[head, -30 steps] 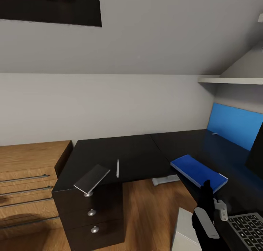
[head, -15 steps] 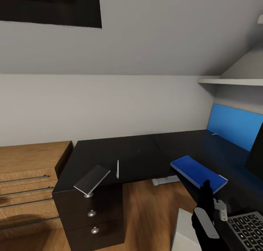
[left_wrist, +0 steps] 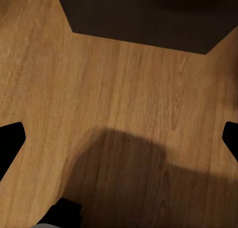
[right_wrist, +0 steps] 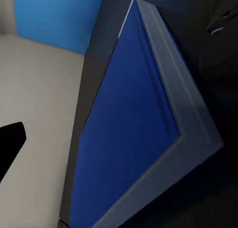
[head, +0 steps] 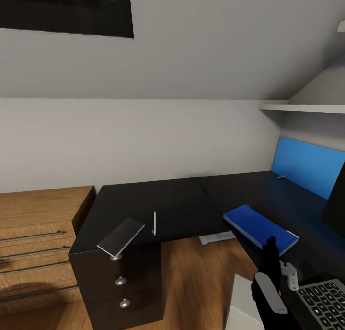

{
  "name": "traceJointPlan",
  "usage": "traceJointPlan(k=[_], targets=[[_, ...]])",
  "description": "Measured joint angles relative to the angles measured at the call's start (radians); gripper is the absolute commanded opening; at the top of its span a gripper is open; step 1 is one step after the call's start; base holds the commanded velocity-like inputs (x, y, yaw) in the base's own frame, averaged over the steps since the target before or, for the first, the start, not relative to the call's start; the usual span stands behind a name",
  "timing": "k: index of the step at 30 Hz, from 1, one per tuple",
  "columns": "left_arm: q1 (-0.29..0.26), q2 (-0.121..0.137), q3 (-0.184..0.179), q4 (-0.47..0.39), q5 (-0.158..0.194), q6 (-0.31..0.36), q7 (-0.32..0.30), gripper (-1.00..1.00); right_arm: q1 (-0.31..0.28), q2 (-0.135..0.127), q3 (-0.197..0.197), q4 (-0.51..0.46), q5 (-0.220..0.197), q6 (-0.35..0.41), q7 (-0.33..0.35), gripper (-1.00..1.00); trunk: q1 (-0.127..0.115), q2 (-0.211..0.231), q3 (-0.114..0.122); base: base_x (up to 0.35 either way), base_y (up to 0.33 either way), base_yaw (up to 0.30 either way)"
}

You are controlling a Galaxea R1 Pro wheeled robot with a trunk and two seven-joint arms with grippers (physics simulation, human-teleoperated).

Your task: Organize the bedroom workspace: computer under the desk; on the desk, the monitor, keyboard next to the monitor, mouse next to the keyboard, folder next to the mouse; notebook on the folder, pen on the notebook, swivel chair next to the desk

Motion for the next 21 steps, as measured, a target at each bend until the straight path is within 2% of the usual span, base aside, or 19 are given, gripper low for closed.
traceJointPlan(k=[7, 13, 21], targets=[[0.000, 0.000, 0.000, 0.000, 0.001, 0.000, 0.000, 1.00, 0.000, 0.000, 0.001, 0.000, 0.001, -0.001, -0.001, 1.00, 0.000, 0.000, 0.000, -0.007, 0.000, 0.000], [0.000, 0.000, -0.001, 0.000, 0.001, 0.000, 0.000, 1.00, 0.000, 0.001, 0.001, 0.000, 0.001, 0.000, 0.000, 1.00, 0.000, 0.000, 0.000, -0.150, 0.000, 0.000], [0.000, 0.000, 0.000, 0.000, 0.001, 0.000, 0.000, 1.00, 0.000, 0.001, 0.002, 0.000, 0.001, 0.000, 0.000, 1.00, 0.000, 0.000, 0.000, -0.032, 0.000, 0.000]])
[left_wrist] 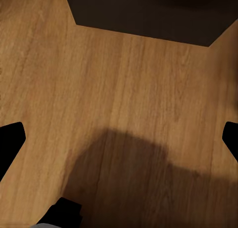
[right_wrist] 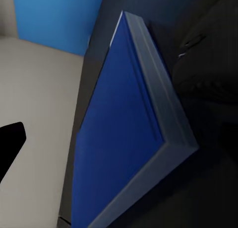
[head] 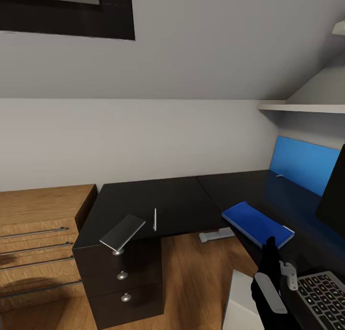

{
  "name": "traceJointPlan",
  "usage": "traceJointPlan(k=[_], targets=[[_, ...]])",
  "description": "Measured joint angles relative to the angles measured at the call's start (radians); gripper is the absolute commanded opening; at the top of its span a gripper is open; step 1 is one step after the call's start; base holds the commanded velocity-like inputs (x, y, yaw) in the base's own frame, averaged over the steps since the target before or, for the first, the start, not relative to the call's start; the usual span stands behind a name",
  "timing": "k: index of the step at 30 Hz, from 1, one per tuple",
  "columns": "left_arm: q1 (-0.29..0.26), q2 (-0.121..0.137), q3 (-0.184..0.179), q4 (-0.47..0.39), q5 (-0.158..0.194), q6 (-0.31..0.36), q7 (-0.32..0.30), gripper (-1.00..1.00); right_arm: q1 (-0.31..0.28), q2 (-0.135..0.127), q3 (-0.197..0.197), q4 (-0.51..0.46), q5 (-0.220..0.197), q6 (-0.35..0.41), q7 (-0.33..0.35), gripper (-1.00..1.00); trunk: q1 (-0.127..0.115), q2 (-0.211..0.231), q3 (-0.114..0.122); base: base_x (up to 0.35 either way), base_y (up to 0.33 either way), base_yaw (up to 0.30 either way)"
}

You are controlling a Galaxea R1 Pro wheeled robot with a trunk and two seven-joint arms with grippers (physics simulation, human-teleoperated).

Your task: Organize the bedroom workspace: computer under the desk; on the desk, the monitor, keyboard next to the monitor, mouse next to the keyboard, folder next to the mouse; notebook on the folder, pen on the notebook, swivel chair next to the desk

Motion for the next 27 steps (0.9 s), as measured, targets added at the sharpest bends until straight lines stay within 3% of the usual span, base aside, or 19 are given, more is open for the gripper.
traceJointPlan(k=[18, 27], targets=[[0.000, 0.000, 0.000, 0.000, 0.000, 0.000, 0.000, 1.00, 0.000, 0.000, 0.000, 0.000, 0.000, 0.000, 0.000, 1.00, 0.000, 0.000, 0.000, -0.001, 0.000, 0.000], [0.000, 0.000, 0.000, 0.000, 0.000, 0.000, 0.000, 1.00, 0.000, 0.000, 0.000, 0.000, -0.005, 0.000, -0.002, 1.00, -0.034, 0.063, 0.028, 0.000, 0.000, 0.000]])
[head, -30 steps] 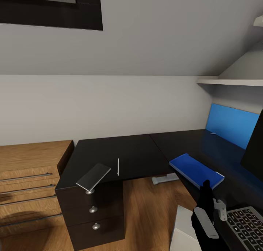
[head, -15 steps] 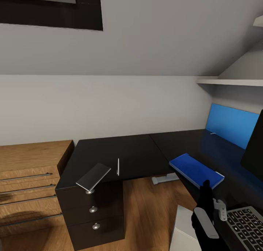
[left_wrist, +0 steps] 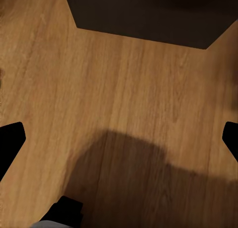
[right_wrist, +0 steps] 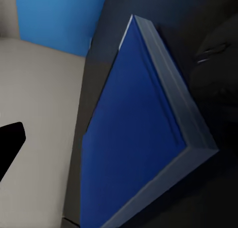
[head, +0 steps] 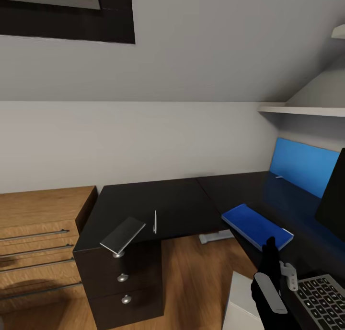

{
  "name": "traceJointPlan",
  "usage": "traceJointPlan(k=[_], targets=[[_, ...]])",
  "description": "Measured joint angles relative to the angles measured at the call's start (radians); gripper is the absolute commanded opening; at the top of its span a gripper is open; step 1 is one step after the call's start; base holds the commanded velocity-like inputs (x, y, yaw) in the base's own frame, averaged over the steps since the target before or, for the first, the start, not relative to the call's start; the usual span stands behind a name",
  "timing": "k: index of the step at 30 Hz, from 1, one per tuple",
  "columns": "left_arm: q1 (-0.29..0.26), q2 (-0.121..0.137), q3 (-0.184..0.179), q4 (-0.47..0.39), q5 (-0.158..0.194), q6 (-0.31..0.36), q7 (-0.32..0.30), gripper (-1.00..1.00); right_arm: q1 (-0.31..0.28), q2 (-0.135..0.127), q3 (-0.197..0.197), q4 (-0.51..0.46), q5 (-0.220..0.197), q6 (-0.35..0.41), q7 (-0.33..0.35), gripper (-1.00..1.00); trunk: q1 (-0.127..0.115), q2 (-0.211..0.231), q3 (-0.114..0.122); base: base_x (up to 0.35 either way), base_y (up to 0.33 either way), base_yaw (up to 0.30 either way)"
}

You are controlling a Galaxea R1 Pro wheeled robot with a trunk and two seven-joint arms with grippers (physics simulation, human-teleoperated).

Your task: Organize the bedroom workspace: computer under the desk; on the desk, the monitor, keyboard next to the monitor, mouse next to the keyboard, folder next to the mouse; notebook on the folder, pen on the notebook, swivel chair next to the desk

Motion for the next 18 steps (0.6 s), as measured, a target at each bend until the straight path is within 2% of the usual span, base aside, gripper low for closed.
traceJointPlan(k=[18], targets=[[0.000, 0.000, 0.000, 0.000, 0.000, 0.000, 0.000, 1.00, 0.000, 0.000, 0.001, 0.000, -0.002, 0.002, -0.001, 1.00, -0.069, 0.126, 0.056, 0.000, 0.000, 0.000]])
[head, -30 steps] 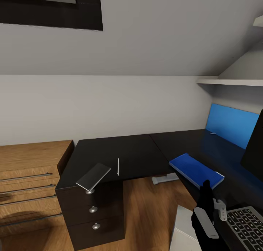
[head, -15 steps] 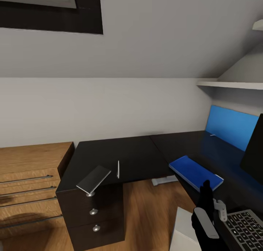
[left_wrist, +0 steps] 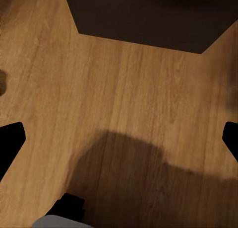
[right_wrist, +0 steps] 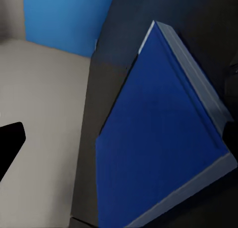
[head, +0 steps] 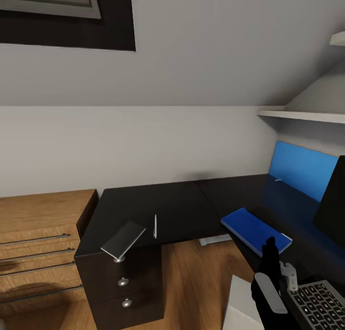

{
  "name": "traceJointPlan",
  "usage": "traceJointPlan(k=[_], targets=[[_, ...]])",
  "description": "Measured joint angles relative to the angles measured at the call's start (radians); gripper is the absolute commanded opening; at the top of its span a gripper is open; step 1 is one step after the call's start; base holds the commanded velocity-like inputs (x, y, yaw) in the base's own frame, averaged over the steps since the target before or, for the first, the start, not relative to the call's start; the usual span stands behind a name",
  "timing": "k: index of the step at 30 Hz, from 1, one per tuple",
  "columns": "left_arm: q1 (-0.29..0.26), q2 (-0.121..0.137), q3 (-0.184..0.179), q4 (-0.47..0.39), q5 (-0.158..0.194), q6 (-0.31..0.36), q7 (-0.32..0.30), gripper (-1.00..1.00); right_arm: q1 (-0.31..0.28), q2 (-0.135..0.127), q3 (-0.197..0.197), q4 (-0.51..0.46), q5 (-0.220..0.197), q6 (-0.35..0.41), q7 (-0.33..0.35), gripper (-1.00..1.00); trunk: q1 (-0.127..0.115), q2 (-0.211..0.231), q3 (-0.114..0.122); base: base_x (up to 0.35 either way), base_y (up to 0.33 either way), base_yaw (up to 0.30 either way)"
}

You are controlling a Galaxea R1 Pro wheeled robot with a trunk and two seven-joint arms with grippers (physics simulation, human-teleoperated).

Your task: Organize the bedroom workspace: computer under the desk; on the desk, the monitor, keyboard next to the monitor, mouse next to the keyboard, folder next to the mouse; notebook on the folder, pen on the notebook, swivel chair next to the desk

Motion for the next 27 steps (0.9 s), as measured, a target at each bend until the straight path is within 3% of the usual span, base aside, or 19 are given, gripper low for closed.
traceJointPlan(k=[12, 27], targets=[[0.000, 0.000, 0.000, 0.001, 0.000, 0.000, 0.001, 1.00, 0.000, 0.001, 0.016, -0.003, -0.001, 0.019, 0.001, 1.00, -0.046, 0.084, 0.038, 0.000, 0.000, 0.000], [0.000, -0.001, 0.001, 0.026, -0.002, -0.003, 0.007, 1.00, 0.001, -0.001, 0.145, -0.007, 0.013, 0.029, 0.015, 1.00, -0.104, 0.189, 0.085, 0.000, 0.000, 0.000]])
